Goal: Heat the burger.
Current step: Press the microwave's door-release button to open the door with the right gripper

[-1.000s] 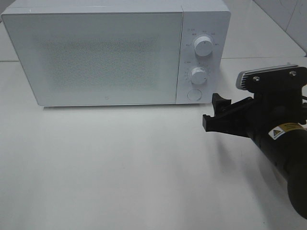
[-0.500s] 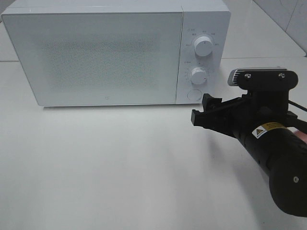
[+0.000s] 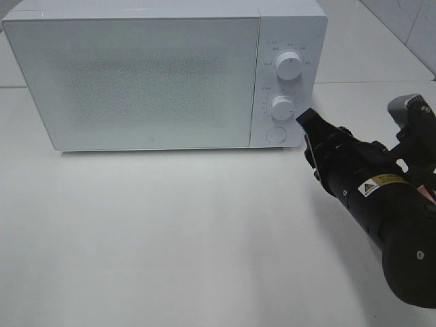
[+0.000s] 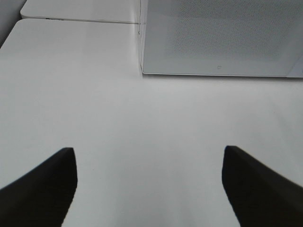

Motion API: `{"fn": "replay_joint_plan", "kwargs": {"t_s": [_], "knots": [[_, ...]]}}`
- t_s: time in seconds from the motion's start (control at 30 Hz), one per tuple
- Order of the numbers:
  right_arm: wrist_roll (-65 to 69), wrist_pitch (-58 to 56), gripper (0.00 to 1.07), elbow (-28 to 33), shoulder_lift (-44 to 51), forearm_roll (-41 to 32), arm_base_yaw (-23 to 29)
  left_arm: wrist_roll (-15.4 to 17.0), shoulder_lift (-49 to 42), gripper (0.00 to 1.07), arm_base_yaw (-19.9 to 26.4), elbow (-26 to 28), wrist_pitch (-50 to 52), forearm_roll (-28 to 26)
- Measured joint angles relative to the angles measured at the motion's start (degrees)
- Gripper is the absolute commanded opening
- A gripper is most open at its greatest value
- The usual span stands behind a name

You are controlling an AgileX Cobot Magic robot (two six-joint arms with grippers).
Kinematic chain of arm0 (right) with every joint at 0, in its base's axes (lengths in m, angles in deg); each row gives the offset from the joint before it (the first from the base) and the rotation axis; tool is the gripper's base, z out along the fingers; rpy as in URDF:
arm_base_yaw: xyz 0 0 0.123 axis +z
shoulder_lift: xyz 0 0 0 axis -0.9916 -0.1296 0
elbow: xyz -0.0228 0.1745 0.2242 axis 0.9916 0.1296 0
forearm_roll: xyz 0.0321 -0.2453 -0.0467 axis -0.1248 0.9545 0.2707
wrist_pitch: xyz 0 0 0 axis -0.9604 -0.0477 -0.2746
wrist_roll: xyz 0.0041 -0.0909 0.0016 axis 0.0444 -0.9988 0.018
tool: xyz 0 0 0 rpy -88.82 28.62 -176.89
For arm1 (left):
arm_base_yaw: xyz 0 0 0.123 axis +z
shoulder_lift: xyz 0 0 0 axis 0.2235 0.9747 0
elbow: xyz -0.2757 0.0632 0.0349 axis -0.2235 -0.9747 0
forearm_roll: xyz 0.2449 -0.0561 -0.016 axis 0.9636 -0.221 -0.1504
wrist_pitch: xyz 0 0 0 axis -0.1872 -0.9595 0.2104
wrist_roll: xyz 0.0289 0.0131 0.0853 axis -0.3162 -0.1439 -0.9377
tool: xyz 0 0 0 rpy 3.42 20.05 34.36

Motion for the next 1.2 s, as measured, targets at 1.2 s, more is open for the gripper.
{"fn": "replay_joint_plan", "kwargs": {"t_s": [1.2], "knots": [[31.6,-6.9,0.00,-6.9,-8.1,-1.4,-3.6,0.0,0.0,0.77,0.0,0.0,0.0,0.0]]}}
